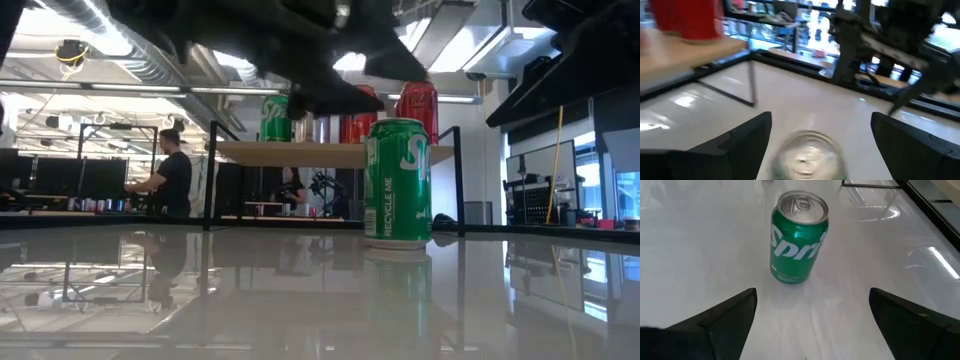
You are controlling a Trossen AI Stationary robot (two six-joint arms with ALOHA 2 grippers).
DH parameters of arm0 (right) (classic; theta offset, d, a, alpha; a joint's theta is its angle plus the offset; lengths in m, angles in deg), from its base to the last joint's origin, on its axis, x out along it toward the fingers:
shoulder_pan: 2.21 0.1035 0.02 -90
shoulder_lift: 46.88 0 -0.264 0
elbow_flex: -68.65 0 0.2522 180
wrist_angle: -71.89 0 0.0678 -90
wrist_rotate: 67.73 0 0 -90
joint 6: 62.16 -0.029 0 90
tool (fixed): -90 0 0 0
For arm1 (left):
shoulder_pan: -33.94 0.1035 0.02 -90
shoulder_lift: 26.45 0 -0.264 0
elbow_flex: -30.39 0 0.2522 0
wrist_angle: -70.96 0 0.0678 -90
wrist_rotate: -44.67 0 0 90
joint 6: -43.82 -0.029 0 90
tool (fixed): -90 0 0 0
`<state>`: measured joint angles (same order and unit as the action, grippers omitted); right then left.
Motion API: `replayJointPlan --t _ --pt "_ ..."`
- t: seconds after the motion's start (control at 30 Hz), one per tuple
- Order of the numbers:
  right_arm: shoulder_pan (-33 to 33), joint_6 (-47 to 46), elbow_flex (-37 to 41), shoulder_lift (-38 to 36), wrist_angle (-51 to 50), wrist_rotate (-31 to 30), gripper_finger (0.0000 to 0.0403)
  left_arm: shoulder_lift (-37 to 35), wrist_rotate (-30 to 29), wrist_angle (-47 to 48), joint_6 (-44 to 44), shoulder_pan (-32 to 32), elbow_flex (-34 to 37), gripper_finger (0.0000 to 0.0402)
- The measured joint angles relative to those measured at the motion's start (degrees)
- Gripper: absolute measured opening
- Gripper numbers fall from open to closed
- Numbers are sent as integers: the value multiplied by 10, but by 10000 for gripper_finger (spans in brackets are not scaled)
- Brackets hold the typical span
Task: Place canned beverage on shelf
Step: Put the green soda can on the shelf and align with the other green soda can
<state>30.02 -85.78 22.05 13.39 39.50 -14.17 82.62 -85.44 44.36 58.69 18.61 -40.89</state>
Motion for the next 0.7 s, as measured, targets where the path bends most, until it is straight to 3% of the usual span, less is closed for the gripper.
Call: replayJointPlan --t 0.27,0.53,0.7 --pt "0 0 0 0 8 10 380 67 -10 12 -20 2 -52 332" --pt "0 -1 0 1 11 15 380 67 -49 38 -33 3 -52 332" --pt "0 -1 0 1 11 15 380 64 -38 36 -35 0 -51 332"
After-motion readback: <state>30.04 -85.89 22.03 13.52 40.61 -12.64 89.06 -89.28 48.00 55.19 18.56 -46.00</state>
